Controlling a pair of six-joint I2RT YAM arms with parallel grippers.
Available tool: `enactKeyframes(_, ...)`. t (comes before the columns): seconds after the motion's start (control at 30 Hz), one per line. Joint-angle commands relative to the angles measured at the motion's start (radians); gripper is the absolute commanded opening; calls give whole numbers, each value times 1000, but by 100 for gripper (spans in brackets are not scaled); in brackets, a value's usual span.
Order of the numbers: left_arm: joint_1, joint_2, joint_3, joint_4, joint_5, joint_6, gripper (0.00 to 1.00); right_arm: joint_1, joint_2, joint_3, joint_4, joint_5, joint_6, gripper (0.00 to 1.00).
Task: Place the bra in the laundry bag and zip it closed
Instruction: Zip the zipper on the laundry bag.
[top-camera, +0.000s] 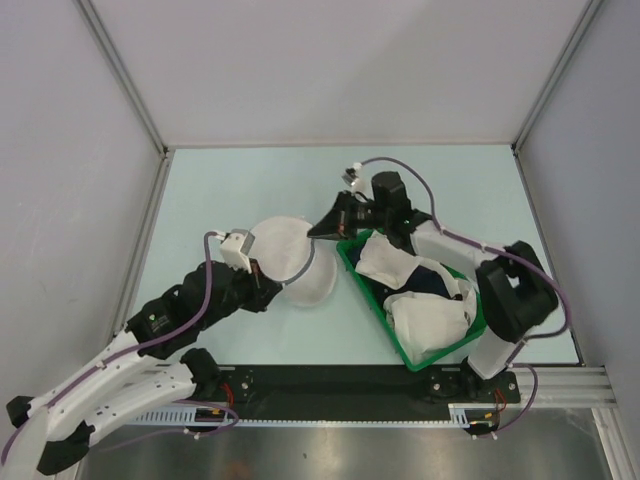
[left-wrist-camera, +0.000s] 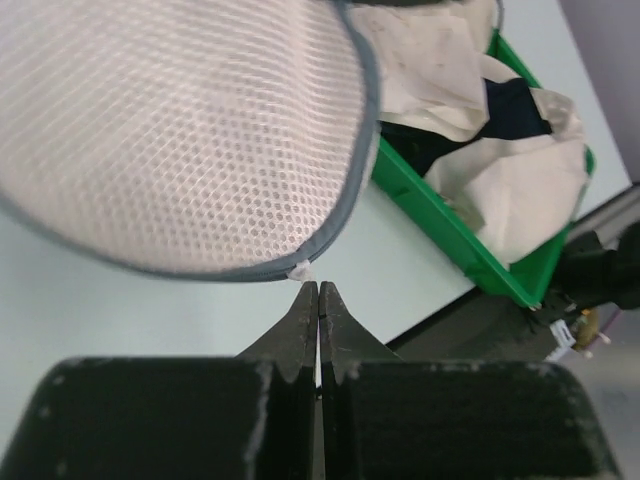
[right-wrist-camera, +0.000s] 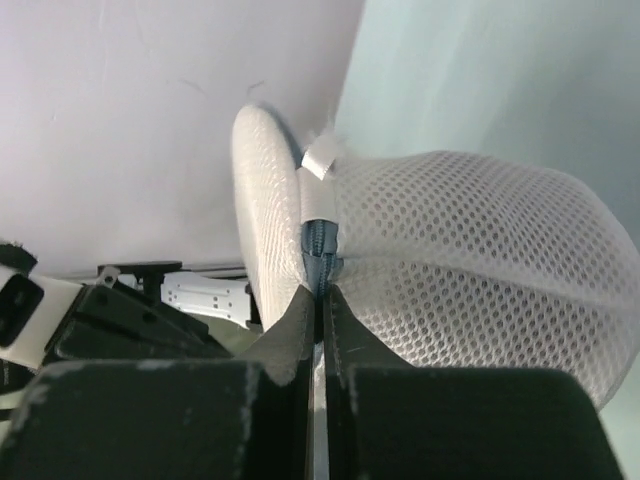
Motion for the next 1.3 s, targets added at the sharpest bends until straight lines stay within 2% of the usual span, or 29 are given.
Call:
enactKeyframes(0.0, 6, 21, 19, 76, 162, 22, 0, 31, 172, 239, -65, -123, -118, 0)
enactKeyframes(0.03, 6, 33, -16, 143, 196, 15, 0, 29, 203, 313, -112, -126, -156, 2)
enactKeyframes(0.13, 8, 134, -50, 237, 167, 2, 0, 8, 301, 407, -359, -76, -230, 30)
enactKeyframes(0.17, 9, 172, -47, 252, 141, 2, 0, 6, 306, 414, -462, 0, -262, 36)
enactKeyframes(0.23, 9, 258, -32, 313, 138, 4, 0, 5, 273, 380, -539, 93, -328, 52)
enactKeyframes(0.27, 9, 278, -29, 333, 136, 7, 0, 3, 248, 351, -561, 152, -328, 56)
enactKeyframes(0.33, 11, 317, -17, 373, 130, 10, 0, -1, 138, 261, -533, 187, -301, 64)
enactKeyframes(0.4, 11, 334, -6, 381, 124, 19, 0, -1, 43, 85, -438, 220, -208, 70)
enactKeyframes(0.43, 11, 337, -6, 386, 131, 24, 0, -1, -46, 25, -383, 214, -160, 73)
enactKeyframes(0.47, 11, 340, -6, 390, 145, 27, 0, 11, -85, -96, -258, 208, -58, 74)
enactKeyframes(0.6, 11, 332, -26, 398, 162, 28, 0, 107, -162, -183, -75, 222, 46, 79)
enactKeyframes(0.7, 11, 309, -36, 392, 168, 27, 0, 170, -127, -146, -55, 248, 8, 78)
enactKeyframes(0.8, 11, 283, -43, 366, 168, 28, 0, 183, -110, -138, -38, 283, -11, 74)
enactKeyframes(0.9, 11, 259, -53, 355, 168, 27, 0, 184, -68, -120, -13, 264, -12, 65)
enactKeyframes(0.93, 11, 257, -55, 352, 168, 28, 0, 187, -59, -115, 16, 244, -5, 56)
enactKeyframes(0.97, 11, 255, -53, 346, 168, 28, 0, 187, -53, -120, 37, 239, 5, 53)
enactKeyframes(1.0, 11, 252, -53, 344, 168, 30, 0, 186, -41, -124, 54, 237, 12, 45)
enactKeyframes(1.07, 11, 251, -56, 343, 168, 28, 0, 184, -25, -123, 74, 240, 12, 34)
enactKeyframes(1.13, 11, 245, -66, 343, 168, 25, 0, 166, 5, -125, 99, 227, 14, 14)
enactKeyframes(1.2, 11, 234, -87, 329, 168, 21, 0, 144, 28, -126, 125, 205, 15, 0)
enactKeyframes(1.27, 11, 216, -95, 268, 133, 16, 0, 105, 41, -117, 123, 190, -15, 0)
